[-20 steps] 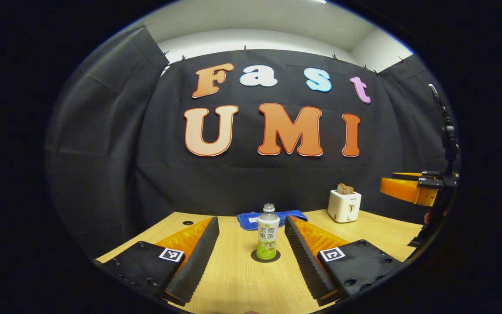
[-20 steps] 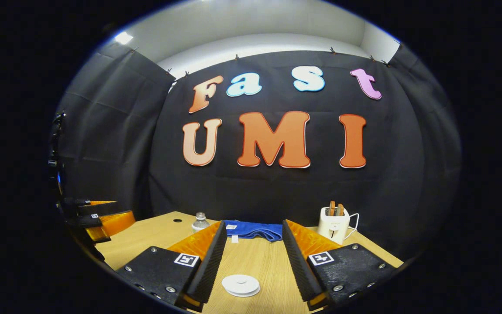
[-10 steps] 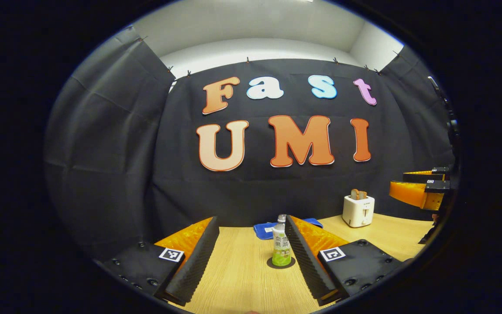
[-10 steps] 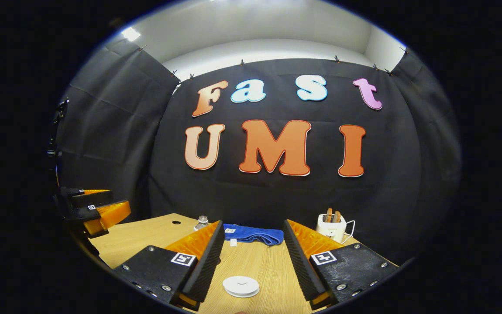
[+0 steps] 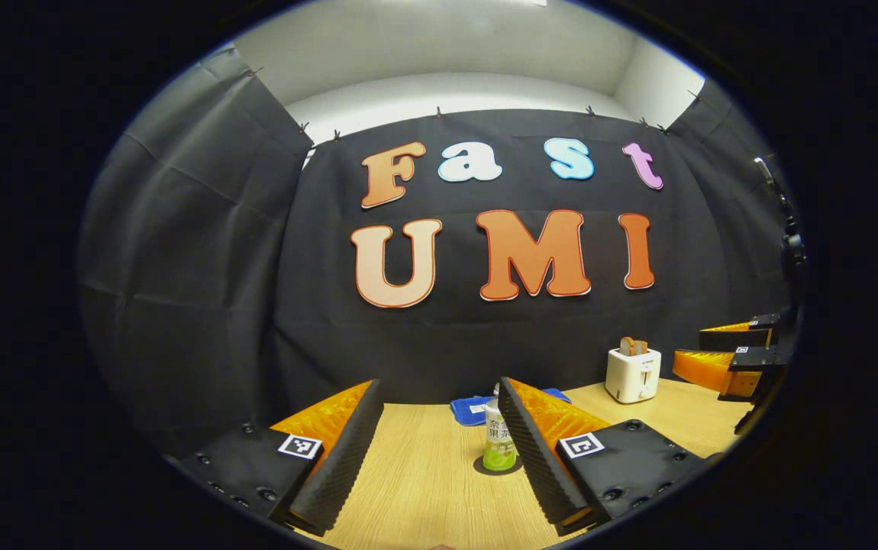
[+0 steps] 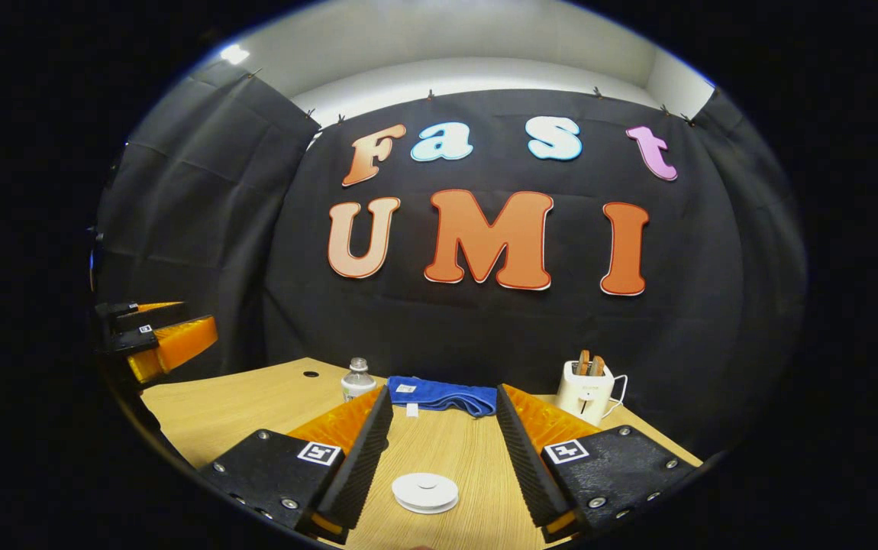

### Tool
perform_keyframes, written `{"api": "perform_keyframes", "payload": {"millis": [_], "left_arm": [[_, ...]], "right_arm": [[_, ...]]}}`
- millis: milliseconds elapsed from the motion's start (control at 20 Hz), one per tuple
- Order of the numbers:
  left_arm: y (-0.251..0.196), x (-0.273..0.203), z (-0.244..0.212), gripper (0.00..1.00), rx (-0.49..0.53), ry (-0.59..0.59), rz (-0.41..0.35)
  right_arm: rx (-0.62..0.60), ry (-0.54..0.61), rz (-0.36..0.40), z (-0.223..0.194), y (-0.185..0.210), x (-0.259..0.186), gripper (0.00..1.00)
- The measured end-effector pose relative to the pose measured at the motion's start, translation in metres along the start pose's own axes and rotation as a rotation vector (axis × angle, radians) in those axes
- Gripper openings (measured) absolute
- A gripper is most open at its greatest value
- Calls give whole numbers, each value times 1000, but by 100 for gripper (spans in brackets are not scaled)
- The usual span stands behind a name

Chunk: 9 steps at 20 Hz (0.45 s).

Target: Open the teacup lid with one hand, grasp the water bottle and pour water into the teacup with the other hand; after pouring, place the water bottle on the coaster and then close the teacup lid.

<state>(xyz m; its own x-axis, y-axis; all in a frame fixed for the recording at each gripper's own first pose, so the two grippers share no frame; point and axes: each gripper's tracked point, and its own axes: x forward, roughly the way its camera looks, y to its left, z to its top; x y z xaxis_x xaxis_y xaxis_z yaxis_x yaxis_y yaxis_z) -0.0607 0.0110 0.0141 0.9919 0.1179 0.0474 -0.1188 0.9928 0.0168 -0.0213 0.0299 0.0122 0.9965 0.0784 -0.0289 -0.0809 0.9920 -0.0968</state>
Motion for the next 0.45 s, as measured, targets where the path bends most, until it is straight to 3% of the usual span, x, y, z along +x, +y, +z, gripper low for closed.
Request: {"api": "perform_keyframes", "payload": {"millis": [450], "left_arm": [[-7, 2, 2, 96, 3, 0, -12]], "right_arm": [[-8, -5, 19, 3, 1, 0, 83]]}}
